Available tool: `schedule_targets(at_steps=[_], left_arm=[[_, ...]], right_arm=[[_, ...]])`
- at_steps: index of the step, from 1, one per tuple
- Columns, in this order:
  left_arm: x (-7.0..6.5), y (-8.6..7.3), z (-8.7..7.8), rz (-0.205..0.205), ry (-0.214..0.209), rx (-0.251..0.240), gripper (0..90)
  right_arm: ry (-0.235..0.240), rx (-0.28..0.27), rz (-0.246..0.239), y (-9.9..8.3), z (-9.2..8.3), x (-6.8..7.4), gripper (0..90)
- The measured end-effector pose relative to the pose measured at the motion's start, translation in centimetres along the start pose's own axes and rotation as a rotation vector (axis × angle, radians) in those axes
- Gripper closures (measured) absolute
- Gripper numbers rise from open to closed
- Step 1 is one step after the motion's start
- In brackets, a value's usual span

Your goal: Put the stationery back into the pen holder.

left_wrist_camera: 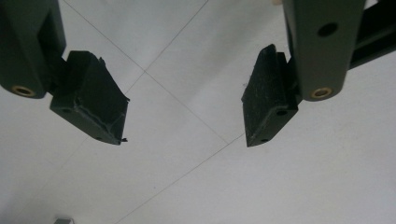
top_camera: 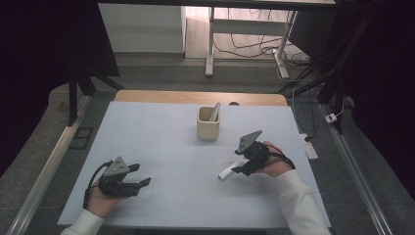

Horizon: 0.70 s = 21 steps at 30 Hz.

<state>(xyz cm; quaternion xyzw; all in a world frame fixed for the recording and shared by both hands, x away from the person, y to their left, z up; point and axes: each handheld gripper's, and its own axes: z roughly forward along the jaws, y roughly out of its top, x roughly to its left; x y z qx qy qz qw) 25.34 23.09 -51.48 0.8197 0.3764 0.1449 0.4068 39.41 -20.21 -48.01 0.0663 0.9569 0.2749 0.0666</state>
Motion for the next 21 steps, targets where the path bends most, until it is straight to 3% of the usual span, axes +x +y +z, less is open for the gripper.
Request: schedule_targets(at_steps=[13,21], left_arm=[[0.0,0.0,0.0,0.004,-0.002,0.003,30.3],[0.0,-0.1,0.1,0.002,-0.002,0.003,30.3]], right_arm=[[0.051,0.098,-0.075,0.3,1.7,0.0,32.8],[0.074,0.148,-0.076,-0.2,2.6,-0.5,41.2]])
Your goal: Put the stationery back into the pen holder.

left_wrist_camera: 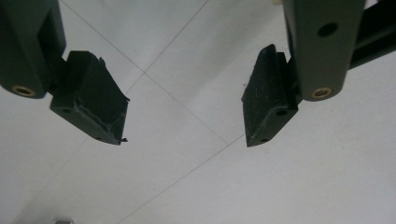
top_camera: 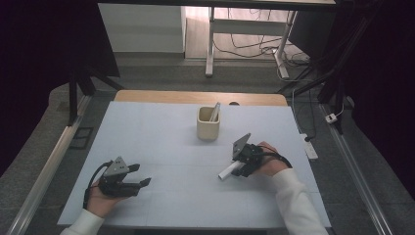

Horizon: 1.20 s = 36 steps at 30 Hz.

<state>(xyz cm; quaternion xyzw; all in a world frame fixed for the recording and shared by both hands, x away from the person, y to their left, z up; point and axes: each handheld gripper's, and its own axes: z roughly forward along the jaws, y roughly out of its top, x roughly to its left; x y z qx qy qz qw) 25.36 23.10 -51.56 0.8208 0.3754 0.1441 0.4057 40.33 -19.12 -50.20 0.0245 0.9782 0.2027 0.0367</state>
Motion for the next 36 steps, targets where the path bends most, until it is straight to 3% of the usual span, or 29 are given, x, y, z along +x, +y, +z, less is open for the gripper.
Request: schedule_targets(at_steps=[2,7,11,18,27,36], left_arm=[[0.0,0.0,0.0,0.001,-0.001,0.002,30.3],[0.0,0.0,0.0,0.002,-0.002,0.002,30.3],[0.0,0.0,0.1,0.001,-0.002,0.002,30.3],[0.0,0.0,0.0,0.002,-0.002,-0.002,30.4],[-0.1,0.0,0.0,0.006,0.000,-0.002,30.4],[-0.2,0.1,0.0,0.007,-0.002,-0.006,30.4]], right_arm=[[0.005,-0.007,0.002,-0.1,-0.1,0.0,47.2],[0.032,-0.020,-0.058,-0.1,-0.2,0.2,63.7],[0.016,-0.014,-0.084,0.0,-0.3,0.5,65.8],[0.009,-0.096,-0.021,0.1,-1.4,0.5,66.2],[-0.003,-0.144,0.062,0.3,-2.1,0.4,66.5],[0.003,-0.218,0.096,0.1,-2.9,0.4,66.5]])
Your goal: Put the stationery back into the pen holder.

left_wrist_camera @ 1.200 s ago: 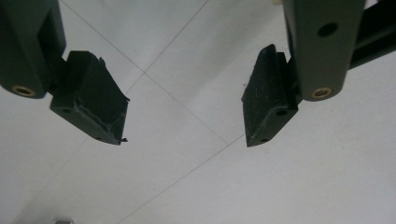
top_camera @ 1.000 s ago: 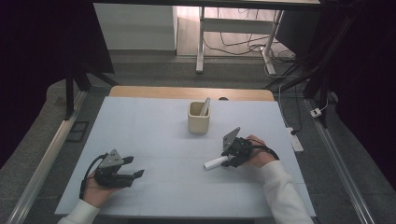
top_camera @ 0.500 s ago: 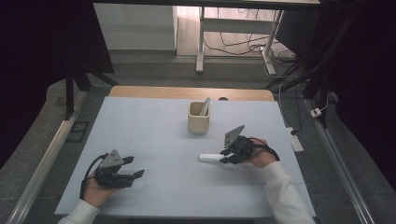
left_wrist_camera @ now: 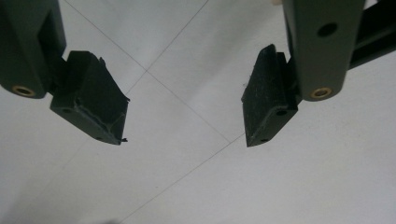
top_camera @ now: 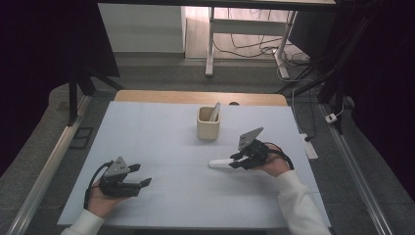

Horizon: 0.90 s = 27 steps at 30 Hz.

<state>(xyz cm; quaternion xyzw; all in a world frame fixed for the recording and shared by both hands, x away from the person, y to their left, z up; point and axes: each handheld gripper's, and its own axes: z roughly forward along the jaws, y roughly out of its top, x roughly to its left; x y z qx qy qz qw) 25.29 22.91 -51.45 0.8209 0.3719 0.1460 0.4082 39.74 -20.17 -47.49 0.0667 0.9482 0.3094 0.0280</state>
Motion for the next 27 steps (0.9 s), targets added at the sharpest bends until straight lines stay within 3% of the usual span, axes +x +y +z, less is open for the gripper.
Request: schedule_targets(at_steps=[16,27], left_arm=[[-0.9,1.0,0.5,0.032,-0.009,-0.004,30.4],[-2.9,4.3,3.1,0.135,-0.031,0.014,30.3]], right_arm=[[0.017,-0.109,0.044,1.1,-0.5,0.4,66.6],[0.042,-0.160,0.048,2.1,-0.2,1.0,66.6]])
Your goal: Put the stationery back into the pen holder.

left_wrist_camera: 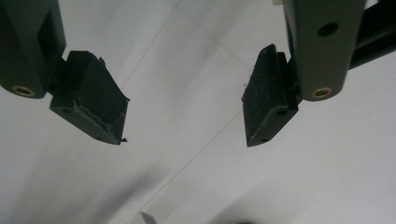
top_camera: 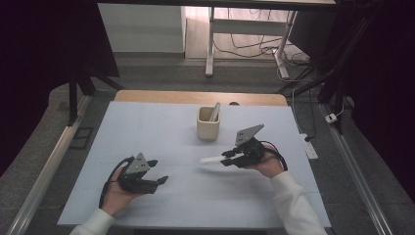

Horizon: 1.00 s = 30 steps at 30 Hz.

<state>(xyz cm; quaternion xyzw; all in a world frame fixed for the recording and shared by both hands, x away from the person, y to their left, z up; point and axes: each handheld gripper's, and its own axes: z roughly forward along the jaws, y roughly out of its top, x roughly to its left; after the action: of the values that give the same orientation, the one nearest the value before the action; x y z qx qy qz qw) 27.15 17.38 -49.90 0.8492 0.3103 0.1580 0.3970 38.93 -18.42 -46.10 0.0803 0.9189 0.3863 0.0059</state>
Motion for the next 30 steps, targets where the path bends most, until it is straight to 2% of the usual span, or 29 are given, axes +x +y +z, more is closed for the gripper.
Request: schedule_targets(at_steps=[4,10,16,18,22,30], left_arm=[[-0.5,1.4,1.6,0.042,0.012,0.025,29.5],[-1.7,3.2,3.8,0.113,-0.001,0.059,28.8],[-2.1,4.5,5.1,0.131,-0.021,0.058,28.9],[-2.3,4.9,5.5,0.156,-0.016,0.074,28.8],[-2.8,5.6,6.4,0.182,-0.012,0.086,28.3],[-3.3,6.6,7.8,0.205,-0.005,0.090,28.0]], right_arm=[[0.011,0.000,-0.004,0.2,0.4,0.2,66.6],[0.017,-0.006,-0.011,0.7,1.0,0.5,66.6],[0.023,-0.021,-0.011,0.9,1.2,0.6,66.6],[0.022,-0.022,-0.012,0.9,1.3,0.7,66.6],[0.030,-0.026,-0.015,1.0,1.4,0.7,66.6],[0.037,-0.037,-0.014,1.3,1.8,0.9,66.6]])
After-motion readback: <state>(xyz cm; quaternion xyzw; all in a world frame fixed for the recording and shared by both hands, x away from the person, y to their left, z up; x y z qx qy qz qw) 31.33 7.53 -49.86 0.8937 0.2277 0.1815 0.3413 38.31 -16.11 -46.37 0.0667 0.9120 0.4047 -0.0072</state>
